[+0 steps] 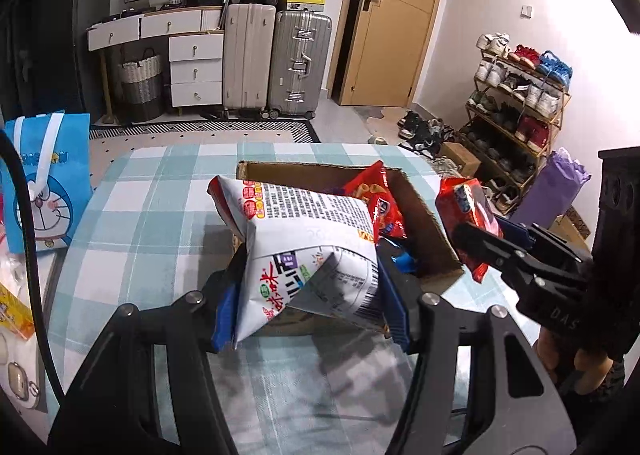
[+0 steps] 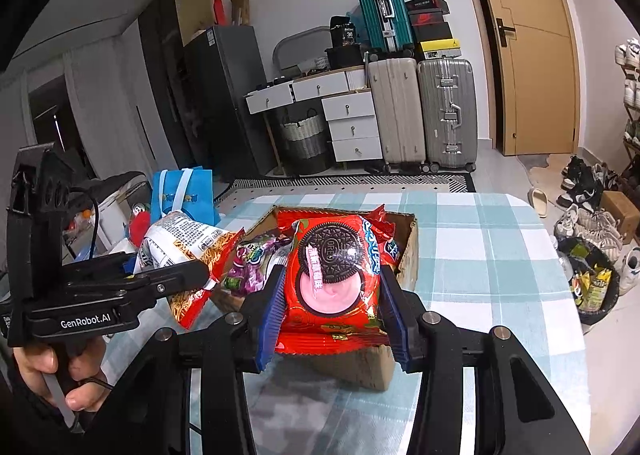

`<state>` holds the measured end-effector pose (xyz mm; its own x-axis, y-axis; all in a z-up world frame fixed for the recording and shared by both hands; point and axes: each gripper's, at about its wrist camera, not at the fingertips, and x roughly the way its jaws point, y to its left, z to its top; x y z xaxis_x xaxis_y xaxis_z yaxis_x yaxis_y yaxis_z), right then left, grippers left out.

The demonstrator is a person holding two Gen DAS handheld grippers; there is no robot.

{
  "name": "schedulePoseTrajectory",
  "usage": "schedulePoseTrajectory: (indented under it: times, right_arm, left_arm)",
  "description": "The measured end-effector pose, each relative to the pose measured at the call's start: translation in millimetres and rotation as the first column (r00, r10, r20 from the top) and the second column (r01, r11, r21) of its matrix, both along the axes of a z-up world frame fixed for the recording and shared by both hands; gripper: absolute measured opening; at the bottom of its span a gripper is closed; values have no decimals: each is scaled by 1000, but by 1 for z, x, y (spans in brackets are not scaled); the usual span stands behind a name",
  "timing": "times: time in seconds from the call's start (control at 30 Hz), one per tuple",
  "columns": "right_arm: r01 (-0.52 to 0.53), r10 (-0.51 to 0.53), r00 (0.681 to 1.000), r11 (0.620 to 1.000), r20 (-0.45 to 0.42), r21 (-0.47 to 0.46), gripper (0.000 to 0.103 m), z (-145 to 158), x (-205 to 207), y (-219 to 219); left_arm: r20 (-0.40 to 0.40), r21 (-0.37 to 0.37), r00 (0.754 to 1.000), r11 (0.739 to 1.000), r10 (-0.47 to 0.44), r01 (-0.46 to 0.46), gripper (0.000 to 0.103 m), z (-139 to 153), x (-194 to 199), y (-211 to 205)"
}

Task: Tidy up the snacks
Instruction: 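Carry the white snack bag and red Oreo pack over the box and lower them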

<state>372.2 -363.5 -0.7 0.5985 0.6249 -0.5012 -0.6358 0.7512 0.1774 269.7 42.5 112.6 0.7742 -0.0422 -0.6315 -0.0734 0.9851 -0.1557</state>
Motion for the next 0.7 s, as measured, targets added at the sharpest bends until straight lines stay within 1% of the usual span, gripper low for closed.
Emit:
schedulePoseTrajectory:
  times: [0.4,0.6,0.7]
  right_arm:
    - [-37,36,998,999,-48,-8,45,-26,34,28]
    - [-50,49,998,999,-44,-19,45,-33,44,39]
    - [-62,61,997,998,-46,-28,45,-38,50,43]
  left_arm:
    - [-26,10,1000,1000,0,0,57,-15,56,2]
    - [-27,-8,1000,1000,-2,2,57,-20,80,7]
    - [-26,3,1000,1000,-7,7,57,-21,88,8]
